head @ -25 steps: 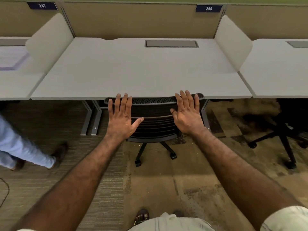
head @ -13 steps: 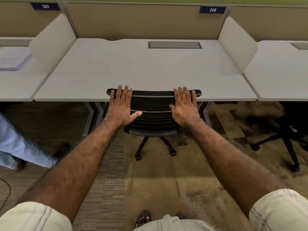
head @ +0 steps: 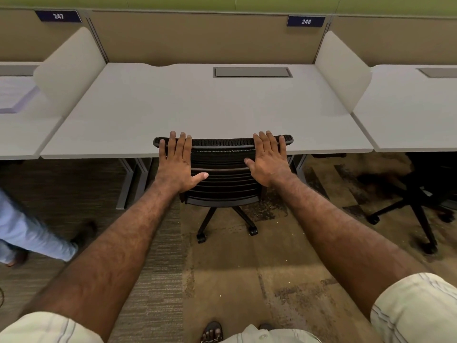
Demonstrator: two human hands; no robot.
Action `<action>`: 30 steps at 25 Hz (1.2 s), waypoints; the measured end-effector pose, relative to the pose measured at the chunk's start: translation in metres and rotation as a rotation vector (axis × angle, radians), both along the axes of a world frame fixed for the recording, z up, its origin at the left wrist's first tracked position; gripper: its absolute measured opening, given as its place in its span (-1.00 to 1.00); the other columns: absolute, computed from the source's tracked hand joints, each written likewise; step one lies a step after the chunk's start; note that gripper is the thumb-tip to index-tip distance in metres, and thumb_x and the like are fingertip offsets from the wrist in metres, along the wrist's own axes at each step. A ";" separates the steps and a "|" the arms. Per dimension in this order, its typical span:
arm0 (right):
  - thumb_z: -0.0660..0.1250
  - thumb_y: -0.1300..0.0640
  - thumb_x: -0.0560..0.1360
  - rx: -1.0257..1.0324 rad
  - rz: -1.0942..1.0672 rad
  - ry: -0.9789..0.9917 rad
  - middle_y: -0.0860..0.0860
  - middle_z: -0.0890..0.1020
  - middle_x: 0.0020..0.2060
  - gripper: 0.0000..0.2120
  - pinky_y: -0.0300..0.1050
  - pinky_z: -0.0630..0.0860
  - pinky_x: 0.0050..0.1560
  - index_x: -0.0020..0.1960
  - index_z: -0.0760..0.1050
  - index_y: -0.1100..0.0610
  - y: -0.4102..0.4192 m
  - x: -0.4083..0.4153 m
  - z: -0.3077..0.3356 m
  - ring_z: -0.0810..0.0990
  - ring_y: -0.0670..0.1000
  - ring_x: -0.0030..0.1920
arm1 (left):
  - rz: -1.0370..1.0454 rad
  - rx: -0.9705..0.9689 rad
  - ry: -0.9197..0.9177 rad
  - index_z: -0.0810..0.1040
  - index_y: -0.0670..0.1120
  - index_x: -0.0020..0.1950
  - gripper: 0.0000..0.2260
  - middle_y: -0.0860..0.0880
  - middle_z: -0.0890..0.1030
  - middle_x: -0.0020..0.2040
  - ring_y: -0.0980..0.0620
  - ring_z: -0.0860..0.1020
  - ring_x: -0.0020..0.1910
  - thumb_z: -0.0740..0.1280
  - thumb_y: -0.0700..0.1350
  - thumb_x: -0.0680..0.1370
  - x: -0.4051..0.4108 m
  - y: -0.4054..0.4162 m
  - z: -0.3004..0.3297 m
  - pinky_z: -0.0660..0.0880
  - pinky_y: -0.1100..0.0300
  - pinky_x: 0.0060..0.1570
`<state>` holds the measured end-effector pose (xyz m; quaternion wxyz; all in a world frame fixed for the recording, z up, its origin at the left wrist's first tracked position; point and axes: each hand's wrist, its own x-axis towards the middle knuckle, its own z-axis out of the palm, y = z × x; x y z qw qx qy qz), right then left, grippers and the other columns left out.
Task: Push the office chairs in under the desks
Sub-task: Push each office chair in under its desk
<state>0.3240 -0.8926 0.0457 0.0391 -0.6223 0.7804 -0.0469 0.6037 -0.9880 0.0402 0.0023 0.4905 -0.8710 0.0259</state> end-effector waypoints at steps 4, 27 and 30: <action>0.01 -0.32 0.73 0.015 0.024 0.026 0.07 -0.21 0.76 -0.17 0.23 -0.40 0.68 0.76 -0.25 0.11 0.013 0.000 0.006 -0.31 0.08 0.74 | 0.023 -0.034 0.020 -0.29 -0.19 0.71 0.11 -0.20 -0.23 0.74 -0.26 -0.30 0.71 0.19 0.51 0.55 -0.001 0.014 0.001 -0.22 -0.31 0.67; 0.13 -0.36 0.70 -0.040 -0.520 -0.115 0.06 -0.10 0.77 -0.13 0.24 -0.22 0.72 0.77 -0.06 0.15 0.311 -0.039 -0.093 -0.19 0.04 0.76 | -0.503 0.121 0.226 -0.07 -0.25 0.73 -0.05 -0.25 -0.09 0.74 -0.17 -0.14 0.75 -0.05 0.47 0.63 -0.140 0.245 -0.097 -0.11 -0.16 0.72; 0.07 -0.37 0.71 -0.005 -0.579 -0.126 0.06 -0.16 0.77 -0.14 0.23 -0.26 0.71 0.77 -0.10 0.14 0.349 -0.059 -0.100 -0.24 0.04 0.75 | -0.551 0.116 0.206 -0.08 -0.24 0.73 -0.05 -0.24 -0.09 0.75 -0.15 -0.15 0.75 -0.08 0.48 0.63 -0.167 0.269 -0.107 -0.11 -0.14 0.72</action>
